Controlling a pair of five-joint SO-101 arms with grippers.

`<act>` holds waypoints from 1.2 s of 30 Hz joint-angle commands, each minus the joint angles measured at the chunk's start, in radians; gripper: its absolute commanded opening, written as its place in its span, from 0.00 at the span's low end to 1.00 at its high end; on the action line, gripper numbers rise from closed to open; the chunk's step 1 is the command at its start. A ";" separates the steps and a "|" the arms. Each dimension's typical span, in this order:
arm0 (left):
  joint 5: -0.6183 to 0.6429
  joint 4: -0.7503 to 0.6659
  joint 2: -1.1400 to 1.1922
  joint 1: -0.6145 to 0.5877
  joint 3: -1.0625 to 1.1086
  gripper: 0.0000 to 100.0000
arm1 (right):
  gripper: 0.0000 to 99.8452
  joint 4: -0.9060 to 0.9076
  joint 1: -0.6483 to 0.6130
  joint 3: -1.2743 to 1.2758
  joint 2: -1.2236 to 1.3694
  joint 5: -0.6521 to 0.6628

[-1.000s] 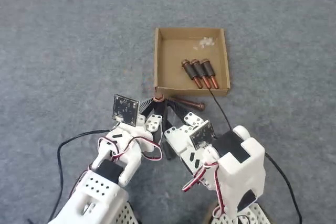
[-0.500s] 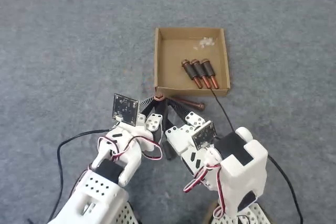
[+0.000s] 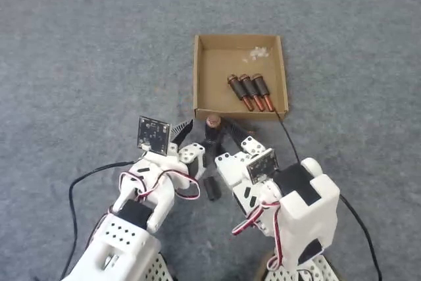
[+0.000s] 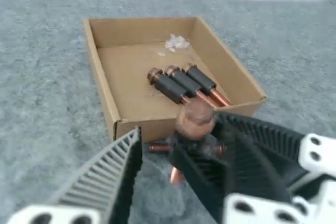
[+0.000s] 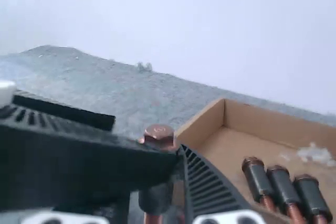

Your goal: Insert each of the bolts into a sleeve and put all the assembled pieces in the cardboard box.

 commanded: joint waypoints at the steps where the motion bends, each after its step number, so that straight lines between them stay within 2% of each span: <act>1: -0.006 0.012 -0.003 0.003 -0.002 0.32 | 0.01 -0.005 0.021 -0.012 -0.071 -0.003; 10: -0.005 0.011 -0.011 0.011 -0.004 0.32 | 0.01 -0.005 0.021 -0.018 -0.071 -0.002; 16: -0.005 0.011 -0.011 0.000 -0.039 0.32 | 0.01 0.127 0.022 -0.071 -0.071 -0.002; 21: -0.002 0.009 -0.011 -0.038 -0.076 0.32 | 0.01 0.157 0.022 -0.086 -0.071 -0.002; 25: 0.063 0.011 -0.011 -0.052 -0.111 0.32 | 0.01 0.219 0.022 -0.110 -0.071 -0.003; 34: 0.068 0.009 -0.044 -0.058 -0.125 0.32 | 0.01 0.242 0.024 -0.120 -0.071 -0.005; 36: 0.087 0.017 -0.092 -0.091 -0.116 0.32 | 0.01 0.242 0.024 -0.120 -0.071 -0.005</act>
